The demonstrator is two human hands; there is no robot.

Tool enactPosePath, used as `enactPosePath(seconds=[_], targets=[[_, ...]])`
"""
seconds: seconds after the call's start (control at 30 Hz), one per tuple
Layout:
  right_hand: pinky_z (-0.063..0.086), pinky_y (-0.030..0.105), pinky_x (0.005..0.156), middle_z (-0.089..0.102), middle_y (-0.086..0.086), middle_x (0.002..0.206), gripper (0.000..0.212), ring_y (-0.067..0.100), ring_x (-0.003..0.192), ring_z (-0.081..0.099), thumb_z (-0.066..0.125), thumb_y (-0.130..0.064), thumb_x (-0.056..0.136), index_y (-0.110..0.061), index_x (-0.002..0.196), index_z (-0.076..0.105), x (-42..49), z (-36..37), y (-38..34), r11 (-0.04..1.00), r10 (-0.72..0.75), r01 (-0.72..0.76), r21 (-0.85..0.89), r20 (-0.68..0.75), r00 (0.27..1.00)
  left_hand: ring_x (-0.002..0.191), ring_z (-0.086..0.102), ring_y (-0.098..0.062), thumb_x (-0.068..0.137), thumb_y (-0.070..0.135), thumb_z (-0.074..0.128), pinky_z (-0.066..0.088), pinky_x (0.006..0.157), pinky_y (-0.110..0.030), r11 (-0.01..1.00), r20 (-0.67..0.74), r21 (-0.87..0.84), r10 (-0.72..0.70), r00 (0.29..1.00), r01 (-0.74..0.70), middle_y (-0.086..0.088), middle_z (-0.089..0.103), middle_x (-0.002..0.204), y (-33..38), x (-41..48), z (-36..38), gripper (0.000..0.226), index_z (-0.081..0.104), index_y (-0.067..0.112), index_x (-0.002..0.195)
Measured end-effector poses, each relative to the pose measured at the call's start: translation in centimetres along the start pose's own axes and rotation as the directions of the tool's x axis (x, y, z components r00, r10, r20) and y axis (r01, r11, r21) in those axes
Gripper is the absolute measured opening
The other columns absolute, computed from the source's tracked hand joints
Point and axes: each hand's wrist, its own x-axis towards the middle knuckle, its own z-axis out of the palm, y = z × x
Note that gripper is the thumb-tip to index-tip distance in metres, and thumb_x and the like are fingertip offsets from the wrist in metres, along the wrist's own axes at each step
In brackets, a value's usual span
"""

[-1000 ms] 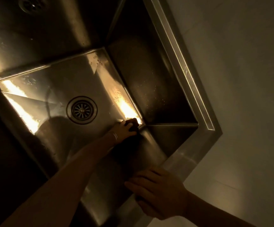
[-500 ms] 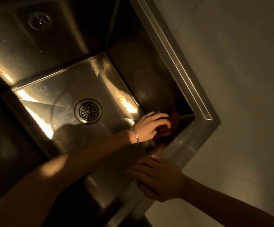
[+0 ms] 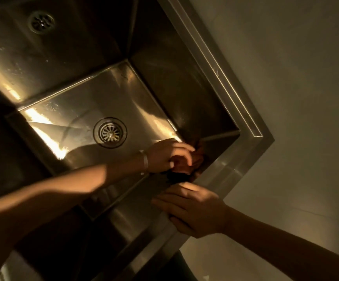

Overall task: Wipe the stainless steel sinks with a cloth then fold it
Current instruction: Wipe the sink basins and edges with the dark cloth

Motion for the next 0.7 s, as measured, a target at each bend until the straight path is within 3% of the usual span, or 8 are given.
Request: enactPosePath(seconds=[0.07, 0.17, 0.27, 0.33, 0.4, 0.53, 0.63, 0.7], targets=[[0.043, 0.038, 0.100, 0.062, 0.012, 0.124, 0.042, 0.023, 0.116, 0.055, 0.049, -0.025, 0.092, -0.005, 0.128, 0.057, 0.0, 0.1, 0.0, 1.000, -0.013, 0.013, -0.016, 0.021, 1.000, 0.107, 0.056, -0.019, 0.066, 0.021, 0.046, 0.041, 0.092, -0.033, 0.996, -0.026, -0.058, 0.068, 0.997, -0.070, 0.003, 0.053, 0.131, 1.7, 0.3, -1.6, 0.042, 0.055, 0.038, 0.103], [0.041, 0.036, 0.102, 0.063, 0.012, 0.123, 0.042, 0.023, 0.116, 0.056, 0.051, -0.025, 0.090, -0.005, 0.126, 0.059, 0.1, 0.2, 0.2, 1.000, -0.026, 0.026, -0.014, 0.006, 1.000, 0.095, 0.060, -0.031, 0.061, -0.001, 0.058, 0.047, 0.083, -0.037, 0.986, -0.078, 0.027, 0.165, 0.983, -0.163, -0.008, 0.058, 0.124, 2.8, 0.8, -2.3, 0.049, 0.050, 0.034, 0.094], [0.038, 0.034, 0.103, 0.064, 0.011, 0.121, 0.041, 0.022, 0.114, 0.057, 0.048, -0.025, 0.090, -0.005, 0.124, 0.061, 0.2, 0.1, 0.2, 0.999, -0.027, 0.028, -0.035, 0.022, 0.999, 0.095, 0.057, -0.036, 0.071, 0.008, 0.050, 0.049, 0.080, -0.039, 0.998, -0.036, 0.067, 0.013, 0.999, -0.010, -0.010, 0.058, 0.125, 0.4, 1.1, 0.1, 0.033, 0.045, 0.032, 0.093], [0.041, 0.035, 0.100, 0.065, 0.011, 0.118, 0.041, 0.022, 0.112, 0.058, 0.049, -0.024, 0.090, -0.006, 0.125, 0.060, 0.1, 0.0, 0.3, 1.000, -0.018, 0.018, -0.019, 0.004, 1.000, 0.107, 0.052, -0.036, 0.084, 0.015, 0.047, 0.042, 0.090, -0.035, 0.980, 0.040, 0.145, -0.145, 0.989, 0.138, -0.009, 0.055, 0.129, -0.7, 1.5, 1.6, 0.023, 0.052, 0.031, 0.100], [0.043, 0.036, 0.097, 0.065, 0.010, 0.117, 0.041, 0.022, 0.111, 0.058, 0.049, -0.023, 0.091, -0.006, 0.127, 0.058, 0.1, 0.0, 0.3, 1.000, -0.007, 0.007, -0.008, 0.005, 1.000, 0.118, 0.048, -0.037, 0.091, 0.022, 0.039, 0.032, 0.097, -0.033, 0.948, 0.067, 0.254, -0.217, 0.974, 0.193, -0.012, 0.053, 0.132, -2.9, 1.4, 3.6, 0.031, 0.061, 0.019, 0.112], [0.042, 0.036, 0.100, 0.064, 0.010, 0.120, 0.041, 0.022, 0.115, 0.056, 0.047, -0.023, 0.093, -0.008, 0.131, 0.055, 0.1, -0.2, 0.4, 1.000, 0.003, -0.003, -0.005, 0.013, 1.000, 0.137, 0.027, -0.039, 0.081, 0.035, 0.018, 0.033, 0.101, -0.057, 0.878, 0.116, 0.458, -0.214, 0.970, 0.139, -0.011, 0.030, 0.150, -9.8, 0.1, 8.8, 0.058, 0.021, 0.023, 0.137], [0.038, 0.036, 0.105, 0.063, 0.011, 0.121, 0.041, 0.023, 0.117, 0.055, 0.054, -0.018, 0.090, -0.008, 0.129, 0.057, 0.4, -0.5, 0.5, 0.999, 0.026, -0.025, 0.044, -0.037, 0.999, 0.122, 0.049, -0.038, 0.088, 0.027, 0.033, 0.050, 0.084, -0.050, 0.901, 0.066, 0.373, -0.264, 0.962, 0.221, -0.010, 0.040, 0.143, -9.3, 0.8, 8.1, 0.047, 0.038, 0.028, 0.134], [0.037, 0.037, 0.107, 0.062, 0.011, 0.122, 0.040, 0.023, 0.118, 0.055, 0.056, -0.016, 0.089, -0.007, 0.127, 0.058, 0.7, -0.9, 0.8, 0.995, 0.036, -0.031, 0.093, -0.050, 0.998, 0.121, 0.050, -0.034, 0.095, 0.037, 0.041, 0.046, 0.093, -0.042, 0.878, -0.017, 0.346, -0.346, 0.938, 0.330, -0.009, 0.043, 0.141, -7.0, 1.7, 6.6, 0.042, 0.044, 0.031, 0.136]])
